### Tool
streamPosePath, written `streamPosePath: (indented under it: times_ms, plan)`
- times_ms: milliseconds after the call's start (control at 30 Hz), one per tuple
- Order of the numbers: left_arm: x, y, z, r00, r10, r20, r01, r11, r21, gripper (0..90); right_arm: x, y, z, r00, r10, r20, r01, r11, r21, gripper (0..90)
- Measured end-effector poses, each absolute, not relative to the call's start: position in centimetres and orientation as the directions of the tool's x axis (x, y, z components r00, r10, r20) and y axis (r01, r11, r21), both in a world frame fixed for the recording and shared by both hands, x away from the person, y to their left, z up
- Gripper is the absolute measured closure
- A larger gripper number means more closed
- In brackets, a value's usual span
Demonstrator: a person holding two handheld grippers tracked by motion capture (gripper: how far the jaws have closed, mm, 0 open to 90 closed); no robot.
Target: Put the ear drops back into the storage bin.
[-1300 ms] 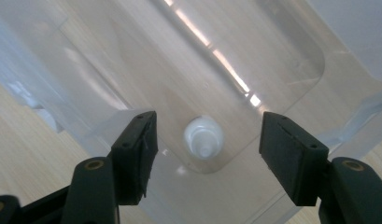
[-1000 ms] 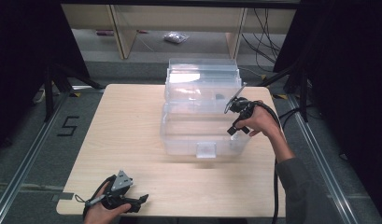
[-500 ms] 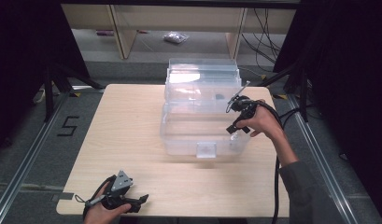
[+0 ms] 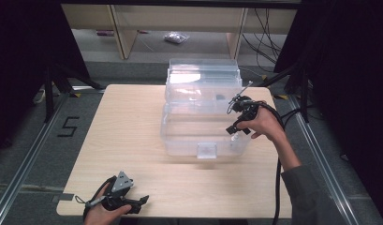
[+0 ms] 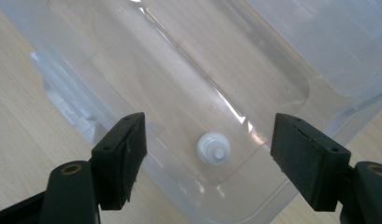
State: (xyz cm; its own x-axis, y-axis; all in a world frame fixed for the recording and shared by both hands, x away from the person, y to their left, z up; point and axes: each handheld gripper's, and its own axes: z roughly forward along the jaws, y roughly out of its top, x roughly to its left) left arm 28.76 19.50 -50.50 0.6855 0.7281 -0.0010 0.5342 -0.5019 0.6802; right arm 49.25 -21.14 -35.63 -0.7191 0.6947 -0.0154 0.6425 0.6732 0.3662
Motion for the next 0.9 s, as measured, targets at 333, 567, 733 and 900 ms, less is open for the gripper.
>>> streamPosePath:
  times_ms: [333,567,733,900]
  plan:
    - [28.7,19.3,-50.6,0.670,0.742,-0.015,0.542,-0.475,0.693,15.1,48.1,-21.6,-35.9,-0.692,0.722,0.009,0.669,0.636,0.384,27.7]
    - [28.7,19.1,-50.8,0.658,0.752,-0.030,0.548,-0.451,0.705,15.1,47.0,-21.9,-35.9,-0.693,0.721,0.019,0.660,0.624,0.417,26.6]
    - [28.7,19.1,-50.7,0.658,0.752,-0.030,0.548,-0.451,0.704,15.1,46.1,-21.5,-36.1,-0.723,0.691,0.014,0.617,0.636,0.463,26.4]
    - [28.7,19.1,-50.8,0.656,0.754,-0.031,0.547,-0.447,0.708,15.2,45.4,-21.3,-36.3,-0.706,0.708,0.033,0.638,0.615,0.463,25.5]
